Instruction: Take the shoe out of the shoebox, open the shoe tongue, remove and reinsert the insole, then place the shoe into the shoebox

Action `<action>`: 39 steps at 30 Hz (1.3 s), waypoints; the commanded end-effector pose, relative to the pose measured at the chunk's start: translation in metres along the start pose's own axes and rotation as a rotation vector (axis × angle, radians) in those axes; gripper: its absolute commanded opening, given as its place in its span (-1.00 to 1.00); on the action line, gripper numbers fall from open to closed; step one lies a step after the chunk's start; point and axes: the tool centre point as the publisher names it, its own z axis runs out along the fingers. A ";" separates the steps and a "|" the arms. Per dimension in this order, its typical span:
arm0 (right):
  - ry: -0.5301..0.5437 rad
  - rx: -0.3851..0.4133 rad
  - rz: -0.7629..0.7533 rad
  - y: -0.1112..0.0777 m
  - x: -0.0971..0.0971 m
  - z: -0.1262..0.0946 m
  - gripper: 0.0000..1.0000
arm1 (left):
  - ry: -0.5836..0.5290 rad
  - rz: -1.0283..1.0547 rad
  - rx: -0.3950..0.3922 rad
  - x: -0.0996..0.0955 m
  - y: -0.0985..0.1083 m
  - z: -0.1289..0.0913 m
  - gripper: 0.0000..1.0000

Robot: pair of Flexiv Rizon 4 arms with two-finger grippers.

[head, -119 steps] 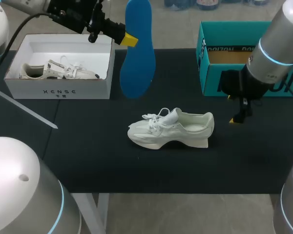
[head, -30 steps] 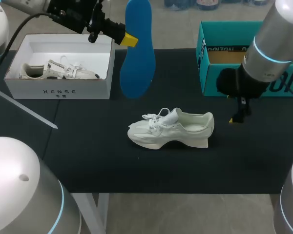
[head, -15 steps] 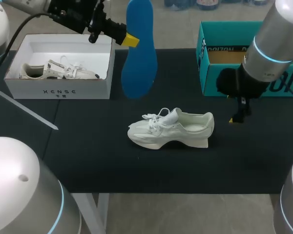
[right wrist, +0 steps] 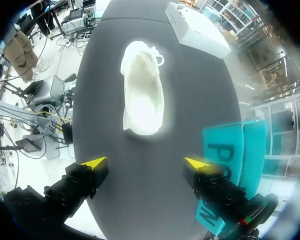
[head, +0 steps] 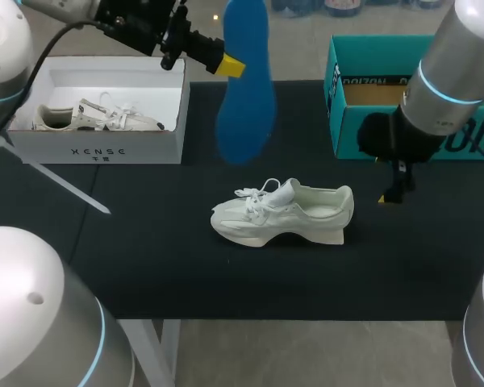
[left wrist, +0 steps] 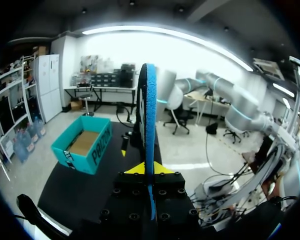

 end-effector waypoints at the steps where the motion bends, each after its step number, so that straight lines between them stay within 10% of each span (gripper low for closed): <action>1: -0.001 0.000 0.000 0.000 0.000 0.001 1.00 | 0.011 0.006 0.009 -0.004 -0.002 0.007 -1.00; 14: -0.001 0.000 0.000 0.000 0.000 0.001 1.00 | 0.011 0.000 -0.006 -0.003 -0.003 0.007 -1.00; 26: 0.036 0.025 -0.051 0.057 -0.027 0.031 1.00 | 0.011 0.000 -0.006 -0.003 -0.003 0.007 -1.00; 39: 0.060 -0.013 0.002 0.077 -0.041 0.075 1.00 | 0.011 0.000 -0.006 -0.003 -0.003 0.007 -1.00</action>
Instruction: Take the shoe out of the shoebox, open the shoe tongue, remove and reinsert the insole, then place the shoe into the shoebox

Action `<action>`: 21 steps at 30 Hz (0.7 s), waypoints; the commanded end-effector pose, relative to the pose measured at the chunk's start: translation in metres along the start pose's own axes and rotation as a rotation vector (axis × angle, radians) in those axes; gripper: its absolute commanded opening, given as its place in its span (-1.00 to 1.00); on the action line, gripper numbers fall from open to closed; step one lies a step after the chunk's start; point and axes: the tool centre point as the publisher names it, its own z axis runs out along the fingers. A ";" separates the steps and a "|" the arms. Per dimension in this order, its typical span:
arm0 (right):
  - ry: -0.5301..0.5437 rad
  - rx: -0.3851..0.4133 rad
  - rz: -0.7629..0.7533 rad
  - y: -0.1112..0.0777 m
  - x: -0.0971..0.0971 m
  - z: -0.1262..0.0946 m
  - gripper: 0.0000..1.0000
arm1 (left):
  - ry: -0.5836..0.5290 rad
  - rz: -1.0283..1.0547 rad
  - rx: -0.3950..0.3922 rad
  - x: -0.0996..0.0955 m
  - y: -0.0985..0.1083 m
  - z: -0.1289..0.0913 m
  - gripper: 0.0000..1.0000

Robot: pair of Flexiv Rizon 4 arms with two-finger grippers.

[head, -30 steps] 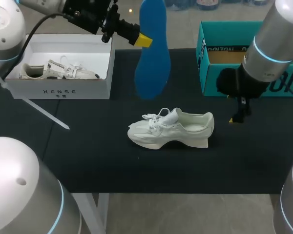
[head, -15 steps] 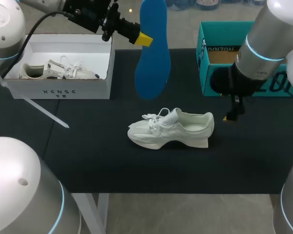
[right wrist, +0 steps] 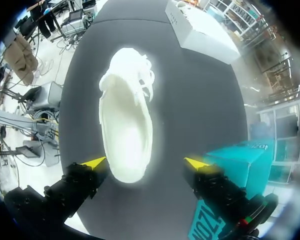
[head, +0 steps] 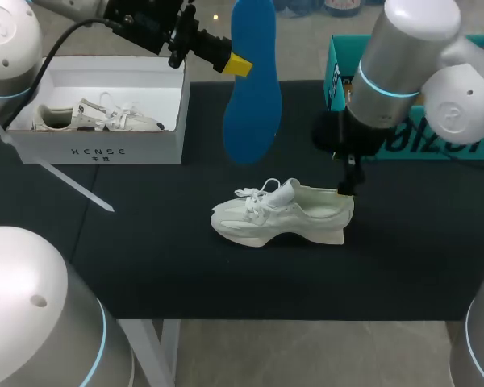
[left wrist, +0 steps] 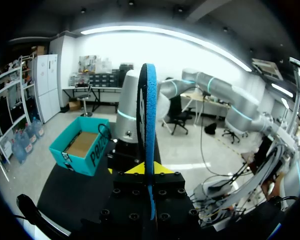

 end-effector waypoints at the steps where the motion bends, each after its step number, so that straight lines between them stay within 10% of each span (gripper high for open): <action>1: 0.019 -0.004 0.014 0.007 -0.012 0.025 1.00 | 0.000 0.000 0.000 0.000 0.000 0.000 -1.00; 21: 0.059 -0.006 0.019 0.011 -0.010 0.068 1.00 | 0.000 0.000 0.000 0.000 0.000 0.000 -1.00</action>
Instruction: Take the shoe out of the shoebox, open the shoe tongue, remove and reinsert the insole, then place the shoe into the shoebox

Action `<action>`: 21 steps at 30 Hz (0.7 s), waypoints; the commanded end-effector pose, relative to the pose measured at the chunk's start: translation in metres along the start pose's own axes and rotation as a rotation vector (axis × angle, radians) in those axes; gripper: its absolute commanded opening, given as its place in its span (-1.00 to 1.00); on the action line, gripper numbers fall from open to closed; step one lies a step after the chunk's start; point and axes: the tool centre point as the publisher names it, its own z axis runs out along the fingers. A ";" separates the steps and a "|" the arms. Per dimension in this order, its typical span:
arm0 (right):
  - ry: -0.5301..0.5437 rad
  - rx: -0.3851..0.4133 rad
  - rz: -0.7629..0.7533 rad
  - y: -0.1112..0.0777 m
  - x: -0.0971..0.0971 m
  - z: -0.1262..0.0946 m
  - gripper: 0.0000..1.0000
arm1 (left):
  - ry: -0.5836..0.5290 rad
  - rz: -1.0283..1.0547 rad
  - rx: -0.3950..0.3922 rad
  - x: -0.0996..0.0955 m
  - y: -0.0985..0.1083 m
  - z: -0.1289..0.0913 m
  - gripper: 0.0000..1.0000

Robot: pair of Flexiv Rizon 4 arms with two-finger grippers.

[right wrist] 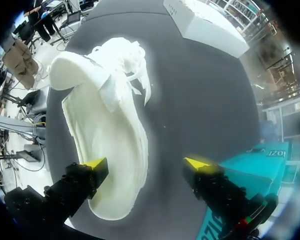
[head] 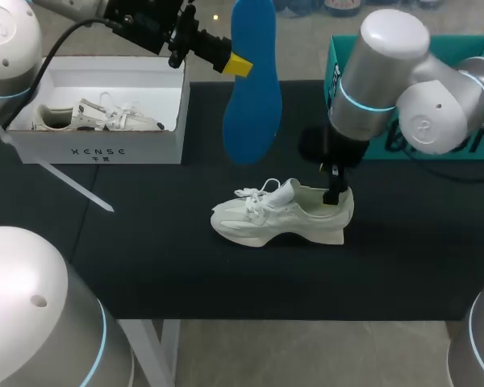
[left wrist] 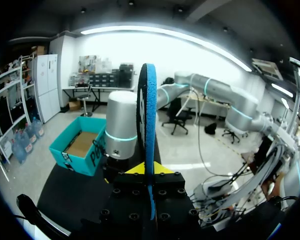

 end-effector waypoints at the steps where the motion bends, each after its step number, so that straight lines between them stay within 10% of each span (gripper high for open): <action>1: 0.008 -0.001 -0.002 0.003 -0.002 0.010 0.83 | 0.000 0.000 0.000 0.000 0.000 0.000 -1.00; 5: 0.009 -0.008 -0.006 0.003 -0.001 0.017 -1.00 | 0.000 0.000 0.000 0.000 0.000 0.000 -1.00; 21: 0.034 -0.021 0.003 -0.001 0.005 0.020 -1.00 | 0.000 0.000 0.000 0.000 0.000 0.000 -1.00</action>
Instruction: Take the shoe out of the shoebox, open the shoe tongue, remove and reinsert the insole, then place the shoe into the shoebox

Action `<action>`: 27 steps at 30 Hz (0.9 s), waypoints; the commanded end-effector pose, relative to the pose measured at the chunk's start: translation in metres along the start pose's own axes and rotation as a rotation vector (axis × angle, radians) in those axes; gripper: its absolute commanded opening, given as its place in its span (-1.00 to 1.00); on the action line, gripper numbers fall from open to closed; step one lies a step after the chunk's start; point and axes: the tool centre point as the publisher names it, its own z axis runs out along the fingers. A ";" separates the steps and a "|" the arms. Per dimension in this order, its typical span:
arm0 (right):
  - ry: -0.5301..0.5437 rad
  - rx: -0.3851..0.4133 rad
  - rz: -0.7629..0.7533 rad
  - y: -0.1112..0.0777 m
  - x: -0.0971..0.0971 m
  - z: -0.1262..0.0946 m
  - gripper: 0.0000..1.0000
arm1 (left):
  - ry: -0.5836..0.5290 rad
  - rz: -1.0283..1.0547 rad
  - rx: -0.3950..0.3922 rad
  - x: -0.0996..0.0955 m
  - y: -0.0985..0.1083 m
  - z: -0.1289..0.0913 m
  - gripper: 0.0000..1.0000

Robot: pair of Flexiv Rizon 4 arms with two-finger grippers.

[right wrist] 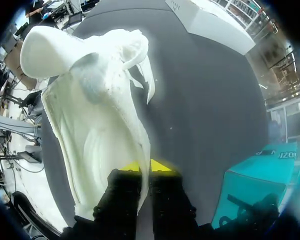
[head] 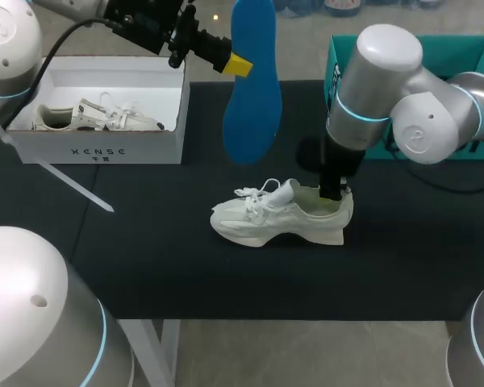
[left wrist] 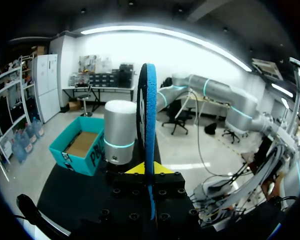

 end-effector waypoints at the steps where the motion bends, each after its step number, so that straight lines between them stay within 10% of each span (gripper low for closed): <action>1: -0.003 -0.008 -0.002 0.000 0.002 -0.011 -1.00 | 0.000 0.000 0.000 0.000 0.000 0.000 -1.00; 17: -0.089 -0.013 -0.027 -0.013 -0.001 -0.085 -1.00 | 0.000 0.000 0.000 0.000 0.000 0.000 -1.00; 27: -0.083 0.029 -0.039 -0.012 0.000 -0.088 -1.00 | 0.000 0.000 0.000 0.000 0.000 0.000 -1.00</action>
